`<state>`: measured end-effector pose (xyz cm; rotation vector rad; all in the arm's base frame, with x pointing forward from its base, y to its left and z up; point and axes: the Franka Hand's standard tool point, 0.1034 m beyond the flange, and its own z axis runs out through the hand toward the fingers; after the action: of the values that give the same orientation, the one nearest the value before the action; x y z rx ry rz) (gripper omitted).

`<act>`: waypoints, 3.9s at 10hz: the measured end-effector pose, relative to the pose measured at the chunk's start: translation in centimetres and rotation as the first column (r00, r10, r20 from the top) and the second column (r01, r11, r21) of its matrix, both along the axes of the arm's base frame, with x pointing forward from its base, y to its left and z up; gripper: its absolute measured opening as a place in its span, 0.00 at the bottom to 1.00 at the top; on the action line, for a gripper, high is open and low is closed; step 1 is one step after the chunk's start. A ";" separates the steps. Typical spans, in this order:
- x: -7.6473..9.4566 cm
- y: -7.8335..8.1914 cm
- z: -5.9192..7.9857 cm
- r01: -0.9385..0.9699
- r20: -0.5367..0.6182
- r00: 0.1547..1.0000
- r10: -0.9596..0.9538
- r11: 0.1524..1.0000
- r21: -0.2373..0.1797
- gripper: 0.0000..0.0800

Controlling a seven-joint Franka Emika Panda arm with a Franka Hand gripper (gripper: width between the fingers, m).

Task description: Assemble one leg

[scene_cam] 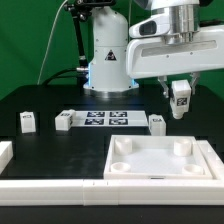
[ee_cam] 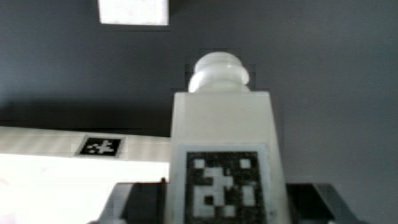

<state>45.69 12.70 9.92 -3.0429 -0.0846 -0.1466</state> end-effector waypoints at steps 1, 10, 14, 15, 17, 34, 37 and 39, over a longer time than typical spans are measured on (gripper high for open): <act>0.2 -0.2 0.0 -0.015 0.002 1.000 0.015 1.000 -0.001 0.36; 13.0 -1.8 -0.6 -0.128 0.141 0.982 0.127 0.992 -0.002 0.36; 13.3 -2.8 -0.6 -0.105 0.365 0.924 0.112 0.994 -0.039 0.36; 12.9 -2.5 -1.2 -0.115 0.322 0.939 0.120 0.993 -0.034 0.36; 14.9 -3.0 -0.7 -0.128 0.342 0.930 0.135 0.991 -0.044 0.36; 17.1 -1.4 -3.2 -0.131 0.407 0.903 0.137 0.990 -0.042 0.62; 17.1 -1.4 -3.2 -0.131 0.407 0.903 0.137 0.990 -0.042 0.80; 17.1 -1.4 -3.1 -0.131 0.406 0.904 0.137 0.990 -0.042 0.81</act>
Offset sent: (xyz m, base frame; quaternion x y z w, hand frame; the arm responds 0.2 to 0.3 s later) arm 0.0919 -0.0144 -0.0013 -0.0223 0.0285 -0.0918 0.9951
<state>62.77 11.27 6.82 -2.9520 -0.3247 -0.7716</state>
